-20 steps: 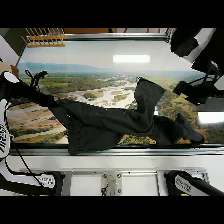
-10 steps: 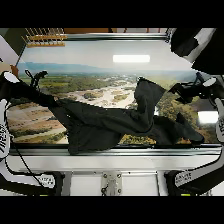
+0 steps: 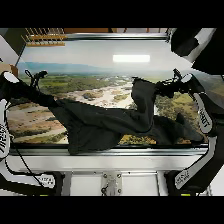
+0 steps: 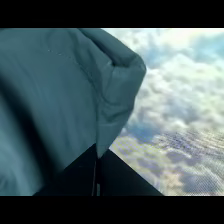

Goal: Fold the clothes and pants, and hang the long-sleeved shirts on hangers.

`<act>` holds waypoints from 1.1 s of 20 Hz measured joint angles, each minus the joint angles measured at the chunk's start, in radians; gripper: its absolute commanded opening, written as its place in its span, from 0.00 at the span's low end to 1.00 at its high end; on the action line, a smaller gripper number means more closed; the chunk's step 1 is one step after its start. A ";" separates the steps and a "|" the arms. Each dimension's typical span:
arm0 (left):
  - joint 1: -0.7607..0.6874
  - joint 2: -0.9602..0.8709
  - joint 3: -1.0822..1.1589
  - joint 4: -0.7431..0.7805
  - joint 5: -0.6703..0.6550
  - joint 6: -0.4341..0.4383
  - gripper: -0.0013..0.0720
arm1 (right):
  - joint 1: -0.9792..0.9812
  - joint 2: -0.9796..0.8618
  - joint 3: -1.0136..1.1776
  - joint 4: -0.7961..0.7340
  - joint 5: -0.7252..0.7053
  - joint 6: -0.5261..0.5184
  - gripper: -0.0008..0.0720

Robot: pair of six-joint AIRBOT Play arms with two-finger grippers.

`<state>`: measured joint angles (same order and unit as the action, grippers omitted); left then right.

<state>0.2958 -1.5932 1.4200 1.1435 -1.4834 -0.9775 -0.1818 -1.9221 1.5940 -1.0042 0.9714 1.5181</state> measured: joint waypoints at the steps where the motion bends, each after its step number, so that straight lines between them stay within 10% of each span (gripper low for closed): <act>1: 0.011 0.000 0.010 0.020 -0.006 -0.002 0.04 | -0.003 0.021 0.002 -0.039 0.014 0.013 0.04; 7: 0.094 0.000 0.106 0.121 -0.029 -0.050 0.04 | -0.066 0.307 -0.161 -0.419 0.183 0.079 0.04; 14: 0.115 -0.036 0.131 0.137 -0.028 -0.070 0.04 | -0.121 0.694 -0.628 -0.527 0.204 0.113 0.04; 15: 0.115 -0.042 0.132 0.137 -0.027 -0.073 0.04 | -0.123 0.728 -0.669 -0.531 0.204 0.123 0.10; 17: 0.116 -0.046 0.133 0.137 -0.027 -0.074 0.04 | -0.126 0.772 -0.711 -0.537 0.208 0.132 0.91; 22: 0.116 -0.052 0.133 0.113 -0.023 -0.077 0.04 | -0.143 0.787 -0.578 -0.503 0.241 0.085 0.99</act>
<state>0.4122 -1.6451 1.5528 1.2564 -1.5059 -1.0550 -0.3248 -1.1355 1.0164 -1.5074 1.2125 1.6028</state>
